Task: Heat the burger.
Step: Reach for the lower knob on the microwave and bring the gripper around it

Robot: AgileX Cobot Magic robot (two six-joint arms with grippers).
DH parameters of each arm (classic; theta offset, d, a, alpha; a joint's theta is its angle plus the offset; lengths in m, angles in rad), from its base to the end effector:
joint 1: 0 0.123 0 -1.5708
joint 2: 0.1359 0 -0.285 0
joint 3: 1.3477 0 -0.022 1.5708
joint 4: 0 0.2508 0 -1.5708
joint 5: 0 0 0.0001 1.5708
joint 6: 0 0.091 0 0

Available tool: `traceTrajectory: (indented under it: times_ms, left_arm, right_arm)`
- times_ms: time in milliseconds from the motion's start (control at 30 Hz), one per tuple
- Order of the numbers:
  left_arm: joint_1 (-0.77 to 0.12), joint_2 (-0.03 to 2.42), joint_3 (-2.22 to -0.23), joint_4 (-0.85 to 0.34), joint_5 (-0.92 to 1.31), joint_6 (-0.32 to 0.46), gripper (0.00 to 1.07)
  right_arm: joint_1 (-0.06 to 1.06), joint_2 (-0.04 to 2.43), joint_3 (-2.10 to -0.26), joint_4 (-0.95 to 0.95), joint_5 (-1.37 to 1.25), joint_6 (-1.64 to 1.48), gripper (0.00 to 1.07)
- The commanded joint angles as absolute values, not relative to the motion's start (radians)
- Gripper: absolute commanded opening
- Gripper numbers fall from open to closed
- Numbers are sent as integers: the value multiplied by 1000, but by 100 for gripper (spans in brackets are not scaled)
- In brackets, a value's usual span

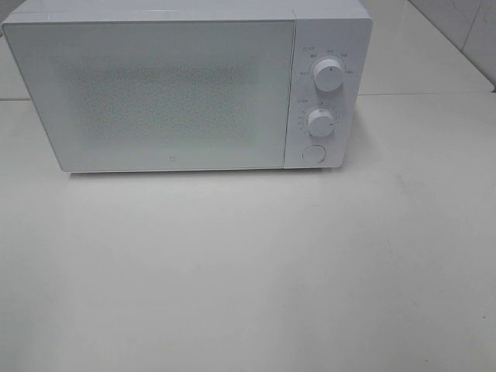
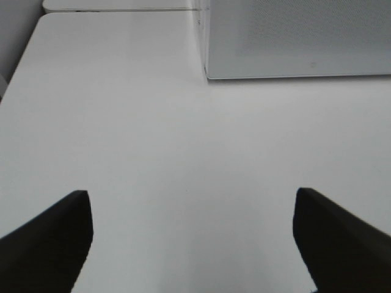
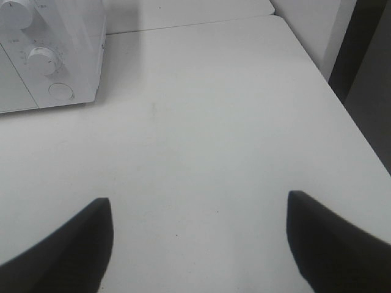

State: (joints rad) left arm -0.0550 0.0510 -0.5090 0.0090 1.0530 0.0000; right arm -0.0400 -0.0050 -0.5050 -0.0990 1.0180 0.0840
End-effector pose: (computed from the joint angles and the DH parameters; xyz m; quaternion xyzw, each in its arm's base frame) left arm 0.0025 0.0006 0.2805 0.0236 0.8617 -0.0094 0.5068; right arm -0.0050 -0.0075 0.2825 0.0530 0.8365 -0.0375 0.5441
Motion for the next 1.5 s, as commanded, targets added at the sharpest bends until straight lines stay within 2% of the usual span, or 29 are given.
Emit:
traceTrajectory:
  times_ms: [33, 200, 1500]
  left_arm:
    - [5, -28, -505, 0, 1037, 0, 84]
    - [52, -35, -505, 7, 1037, 0, 84]
    - [54, -33, -505, 8, 1037, 0, 84]
  right_arm:
    - [-47, -29, -503, -96, 1003, 79, 73]
    - [-47, -29, -503, -96, 1003, 81, 73]
    - [-47, -26, -503, -96, 1003, 80, 73]
